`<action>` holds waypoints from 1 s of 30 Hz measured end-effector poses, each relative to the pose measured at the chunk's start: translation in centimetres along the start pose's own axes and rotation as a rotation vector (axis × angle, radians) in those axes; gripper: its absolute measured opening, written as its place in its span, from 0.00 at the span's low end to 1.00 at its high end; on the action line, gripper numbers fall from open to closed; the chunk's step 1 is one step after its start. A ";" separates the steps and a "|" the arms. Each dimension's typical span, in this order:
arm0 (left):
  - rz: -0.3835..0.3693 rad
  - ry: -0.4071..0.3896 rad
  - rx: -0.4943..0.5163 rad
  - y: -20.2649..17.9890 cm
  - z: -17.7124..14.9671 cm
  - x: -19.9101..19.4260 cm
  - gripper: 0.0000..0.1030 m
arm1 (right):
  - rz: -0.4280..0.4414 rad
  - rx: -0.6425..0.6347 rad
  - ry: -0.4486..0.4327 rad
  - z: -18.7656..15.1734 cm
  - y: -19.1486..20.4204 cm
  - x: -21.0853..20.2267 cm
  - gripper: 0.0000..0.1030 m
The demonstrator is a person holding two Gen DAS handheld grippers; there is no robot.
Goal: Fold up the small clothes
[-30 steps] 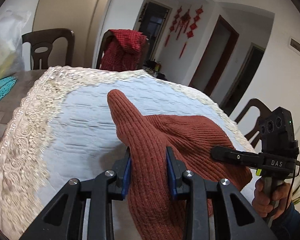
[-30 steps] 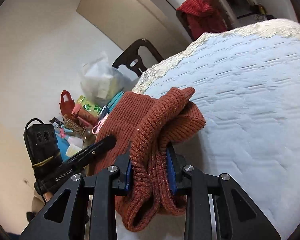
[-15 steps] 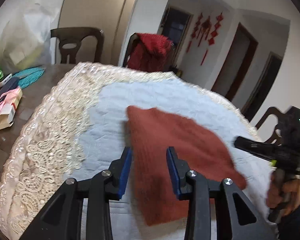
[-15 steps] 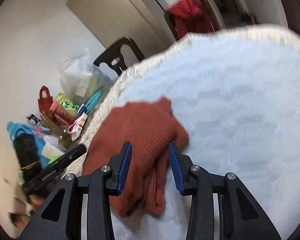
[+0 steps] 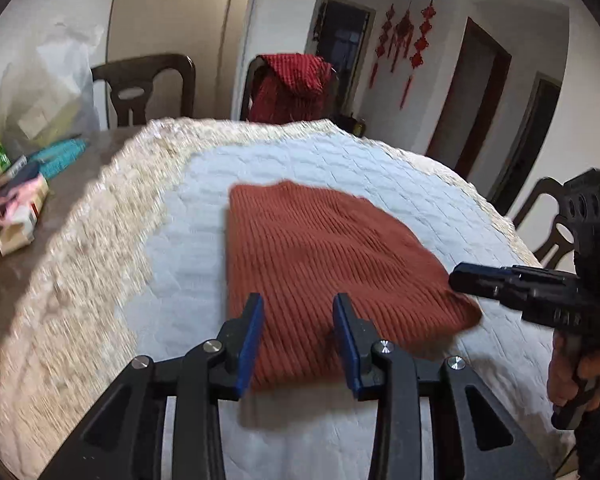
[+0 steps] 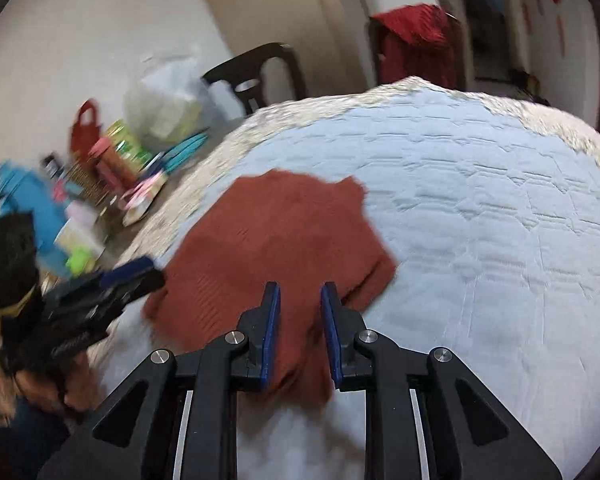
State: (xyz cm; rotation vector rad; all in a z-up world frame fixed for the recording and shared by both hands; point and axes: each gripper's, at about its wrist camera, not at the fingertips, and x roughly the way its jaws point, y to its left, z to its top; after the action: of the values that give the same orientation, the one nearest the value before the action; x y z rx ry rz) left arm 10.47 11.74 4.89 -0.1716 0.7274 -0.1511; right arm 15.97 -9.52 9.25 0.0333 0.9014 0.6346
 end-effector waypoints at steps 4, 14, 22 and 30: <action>0.028 0.032 0.002 -0.4 -1.4 1.3 0.37 | -0.055 -0.075 0.068 -2.4 1.4 1.4 0.21; 0.096 0.012 0.003 -1.7 -2.8 -2.0 0.55 | -0.076 -0.041 0.008 -4.2 1.2 -2.3 0.31; 0.140 0.053 0.011 -2.3 -5.2 -2.5 0.62 | -0.199 -0.029 0.027 -8.1 -0.6 -4.9 0.39; 0.193 0.102 -0.003 -2.4 -5.8 -1.5 0.62 | -0.203 -0.027 0.039 -8.5 -1.0 -4.3 0.40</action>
State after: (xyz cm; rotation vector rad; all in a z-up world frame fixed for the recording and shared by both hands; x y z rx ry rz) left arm 5.31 9.13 2.08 -0.0963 0.8410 0.0257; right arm 8.22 -14.58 6.64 -0.0938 0.9201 0.4587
